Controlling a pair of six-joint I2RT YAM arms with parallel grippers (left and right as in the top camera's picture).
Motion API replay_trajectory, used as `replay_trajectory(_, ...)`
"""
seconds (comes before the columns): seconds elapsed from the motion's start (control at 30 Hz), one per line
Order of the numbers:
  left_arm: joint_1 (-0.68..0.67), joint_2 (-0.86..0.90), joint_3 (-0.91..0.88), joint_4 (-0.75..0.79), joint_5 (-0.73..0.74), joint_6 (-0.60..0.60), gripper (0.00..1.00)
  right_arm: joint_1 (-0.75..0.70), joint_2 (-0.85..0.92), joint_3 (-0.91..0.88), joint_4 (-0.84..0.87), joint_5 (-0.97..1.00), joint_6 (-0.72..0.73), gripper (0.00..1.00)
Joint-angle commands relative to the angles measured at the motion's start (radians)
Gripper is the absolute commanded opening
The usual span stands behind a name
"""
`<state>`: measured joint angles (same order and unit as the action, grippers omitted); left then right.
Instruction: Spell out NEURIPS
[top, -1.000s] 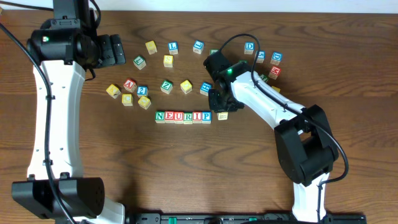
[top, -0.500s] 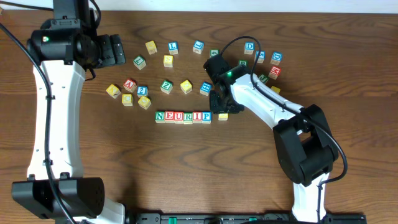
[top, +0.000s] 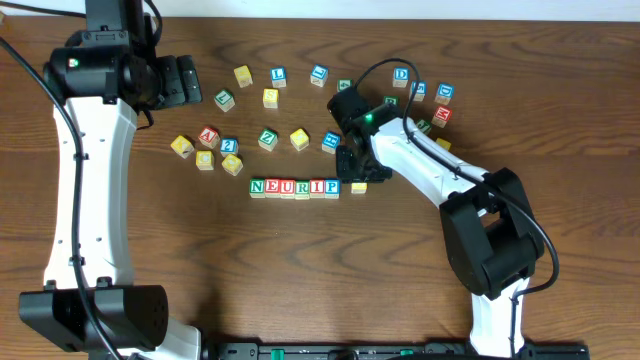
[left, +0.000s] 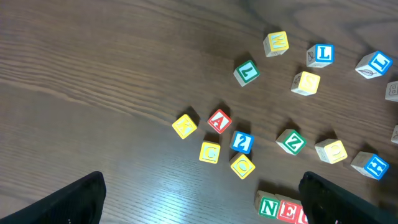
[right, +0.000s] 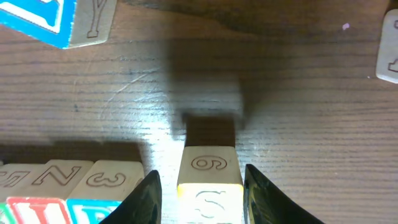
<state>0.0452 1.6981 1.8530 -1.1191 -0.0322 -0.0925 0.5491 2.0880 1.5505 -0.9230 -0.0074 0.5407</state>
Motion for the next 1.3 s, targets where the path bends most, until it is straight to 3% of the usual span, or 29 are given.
replay_trajectory(0.0, 0.004, -0.003, 0.016, -0.002, -0.005, 0.006, 0.98, -0.006, -0.041, 0.043, -0.016, -0.003, -0.004, 0.38)
replay_trajectory(0.4, 0.004, -0.003, 0.016, -0.002, -0.005, 0.006, 0.98, -0.084, -0.165, 0.042, -0.106, 0.005, -0.003, 0.40)
replay_trajectory(0.53, 0.004, -0.003, 0.016, -0.002, -0.005, 0.006, 0.98, -0.099, -0.148, -0.001, -0.066, 0.004, -0.003, 0.35)
replay_trajectory(0.7, 0.004, -0.003, 0.016, -0.002, -0.005, 0.006, 0.98, -0.093, -0.108, -0.054, 0.015, -0.004, 0.015, 0.15)
replay_trajectory(0.77, 0.004, -0.003, 0.016, -0.002, -0.005, 0.006, 0.98, -0.090, -0.095, -0.076, 0.050, -0.004, 0.027, 0.12)
replay_trajectory(1.27, 0.004, -0.003, 0.016, -0.002, -0.005, 0.006, 0.98, -0.067, -0.075, -0.158, 0.183, -0.053, 0.027, 0.11)
